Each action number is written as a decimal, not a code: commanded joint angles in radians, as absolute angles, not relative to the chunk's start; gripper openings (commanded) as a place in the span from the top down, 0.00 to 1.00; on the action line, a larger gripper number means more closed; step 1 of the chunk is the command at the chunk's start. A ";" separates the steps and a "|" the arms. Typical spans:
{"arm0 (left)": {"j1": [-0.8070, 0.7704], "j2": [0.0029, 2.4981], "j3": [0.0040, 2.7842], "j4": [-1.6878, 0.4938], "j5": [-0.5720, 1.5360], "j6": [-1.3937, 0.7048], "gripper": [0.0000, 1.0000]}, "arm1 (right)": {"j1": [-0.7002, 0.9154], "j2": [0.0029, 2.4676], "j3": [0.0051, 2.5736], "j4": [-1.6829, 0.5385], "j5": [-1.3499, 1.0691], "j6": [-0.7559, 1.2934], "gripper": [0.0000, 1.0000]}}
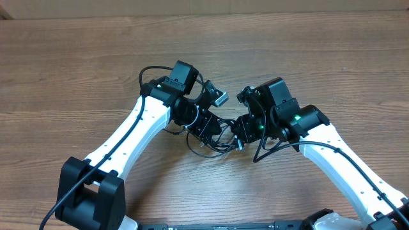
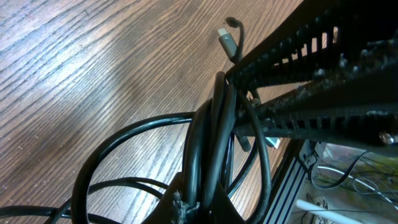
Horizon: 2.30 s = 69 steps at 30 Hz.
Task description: Untangle cables
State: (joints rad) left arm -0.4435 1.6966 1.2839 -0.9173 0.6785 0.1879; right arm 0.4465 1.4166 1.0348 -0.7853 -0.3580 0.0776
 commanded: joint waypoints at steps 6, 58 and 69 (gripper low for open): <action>-0.436 1.673 1.305 -0.918 0.719 0.214 0.94 | 0.444 1.416 1.034 -0.800 -0.348 0.077 0.77; -0.443 1.675 1.271 -0.956 0.619 0.241 0.63 | 0.444 1.416 1.034 -0.821 -0.333 0.077 0.72; -0.546 1.676 1.235 -0.957 0.345 0.255 0.57 | 0.444 1.416 1.034 -0.821 -0.333 0.077 0.63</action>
State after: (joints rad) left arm -0.5236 1.6962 1.2602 -0.9546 0.4824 0.2325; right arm 0.4465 1.4166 1.0348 -0.8238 -0.3355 0.0784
